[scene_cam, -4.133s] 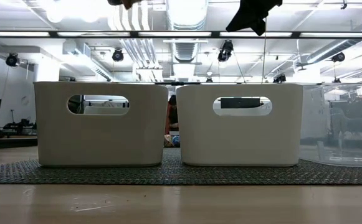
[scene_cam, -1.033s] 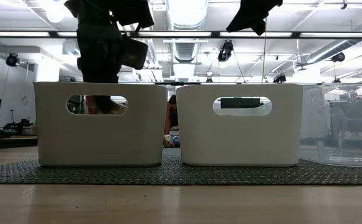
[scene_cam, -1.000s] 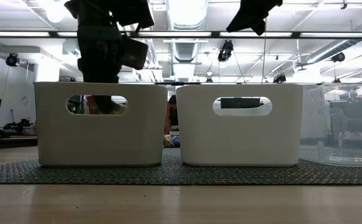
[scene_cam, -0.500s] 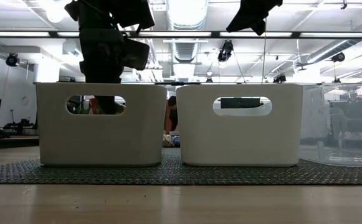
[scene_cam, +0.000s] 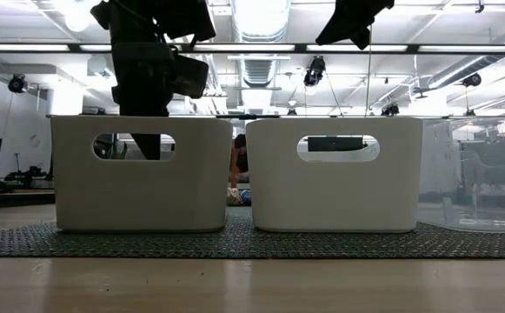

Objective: Pick and place Granola Bars by type
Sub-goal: Put the red granola bar into the gray bin

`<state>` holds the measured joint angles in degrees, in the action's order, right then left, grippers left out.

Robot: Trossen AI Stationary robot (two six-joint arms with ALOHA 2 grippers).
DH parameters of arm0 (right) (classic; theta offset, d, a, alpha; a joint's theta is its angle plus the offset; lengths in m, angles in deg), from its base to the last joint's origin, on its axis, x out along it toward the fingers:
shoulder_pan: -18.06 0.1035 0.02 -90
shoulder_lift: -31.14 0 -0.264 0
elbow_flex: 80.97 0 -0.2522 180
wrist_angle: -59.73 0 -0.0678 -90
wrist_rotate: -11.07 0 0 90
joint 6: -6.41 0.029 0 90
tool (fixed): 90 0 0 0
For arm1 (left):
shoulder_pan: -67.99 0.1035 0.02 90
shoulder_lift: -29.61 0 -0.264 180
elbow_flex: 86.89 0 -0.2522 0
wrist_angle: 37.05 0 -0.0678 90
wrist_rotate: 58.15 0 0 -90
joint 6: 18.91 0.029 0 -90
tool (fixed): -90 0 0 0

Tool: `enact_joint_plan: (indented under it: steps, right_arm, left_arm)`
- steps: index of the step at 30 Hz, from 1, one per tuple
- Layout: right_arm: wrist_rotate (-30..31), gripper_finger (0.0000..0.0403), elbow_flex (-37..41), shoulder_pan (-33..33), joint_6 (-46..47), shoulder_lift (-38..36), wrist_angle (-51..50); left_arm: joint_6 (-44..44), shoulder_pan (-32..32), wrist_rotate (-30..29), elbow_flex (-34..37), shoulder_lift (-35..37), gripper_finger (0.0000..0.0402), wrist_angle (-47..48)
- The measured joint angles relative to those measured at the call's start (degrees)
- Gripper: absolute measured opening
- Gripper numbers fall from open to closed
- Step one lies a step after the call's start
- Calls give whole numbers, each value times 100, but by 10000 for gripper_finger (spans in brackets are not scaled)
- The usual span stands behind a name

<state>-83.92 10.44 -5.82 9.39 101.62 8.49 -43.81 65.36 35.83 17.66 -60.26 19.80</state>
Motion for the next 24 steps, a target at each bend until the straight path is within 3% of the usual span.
enact_joint_plan:
  steps: [9, 19, 24]
  right_arm:
    - [1, 8, 0, 0, -15, 0, -1]
    - [0, 8, 0, -2, -2, 0, 0]
    - [0, 8, 0, -1, 2, 0, 1]
  left_arm:
    - [79, 1, 247, -83, 0, 116, 22]
    - [405, 28, 236, -605, 93, 9, 25]
    - [404, 31, 218, -582, 156, 1, 43]
